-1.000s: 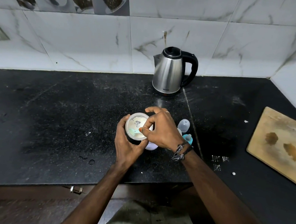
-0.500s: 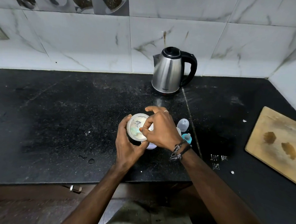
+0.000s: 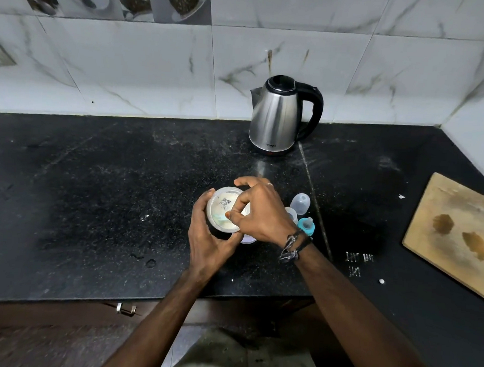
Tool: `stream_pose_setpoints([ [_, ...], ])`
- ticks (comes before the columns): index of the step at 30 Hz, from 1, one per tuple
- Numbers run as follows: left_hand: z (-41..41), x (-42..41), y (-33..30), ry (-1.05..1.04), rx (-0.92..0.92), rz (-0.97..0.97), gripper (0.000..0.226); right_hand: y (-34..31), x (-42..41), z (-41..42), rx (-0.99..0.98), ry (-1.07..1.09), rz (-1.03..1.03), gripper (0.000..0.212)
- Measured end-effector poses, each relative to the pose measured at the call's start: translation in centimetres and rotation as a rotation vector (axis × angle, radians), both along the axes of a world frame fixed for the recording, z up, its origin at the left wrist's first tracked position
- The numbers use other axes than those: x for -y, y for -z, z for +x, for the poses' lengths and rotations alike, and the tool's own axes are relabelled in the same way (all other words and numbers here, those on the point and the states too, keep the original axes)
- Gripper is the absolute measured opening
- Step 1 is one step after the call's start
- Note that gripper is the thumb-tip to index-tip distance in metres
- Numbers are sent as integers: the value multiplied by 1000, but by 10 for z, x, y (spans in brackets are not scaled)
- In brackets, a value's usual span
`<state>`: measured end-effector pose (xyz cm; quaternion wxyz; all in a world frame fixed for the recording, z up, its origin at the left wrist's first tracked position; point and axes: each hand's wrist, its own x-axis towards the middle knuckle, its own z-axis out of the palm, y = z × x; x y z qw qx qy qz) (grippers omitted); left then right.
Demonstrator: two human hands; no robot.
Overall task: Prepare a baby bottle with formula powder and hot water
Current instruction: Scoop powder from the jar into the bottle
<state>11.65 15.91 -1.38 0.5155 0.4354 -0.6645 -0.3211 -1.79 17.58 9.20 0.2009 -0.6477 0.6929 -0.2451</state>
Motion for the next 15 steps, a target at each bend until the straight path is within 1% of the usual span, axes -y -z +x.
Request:
stream_pose_setpoints([
  [7, 4, 1, 2, -37, -36, 65, 85, 7, 3, -12, 236, 20, 6, 11],
  [15, 7, 1, 8, -75, -18, 83, 87, 15, 5, -17, 421, 100, 50, 11],
])
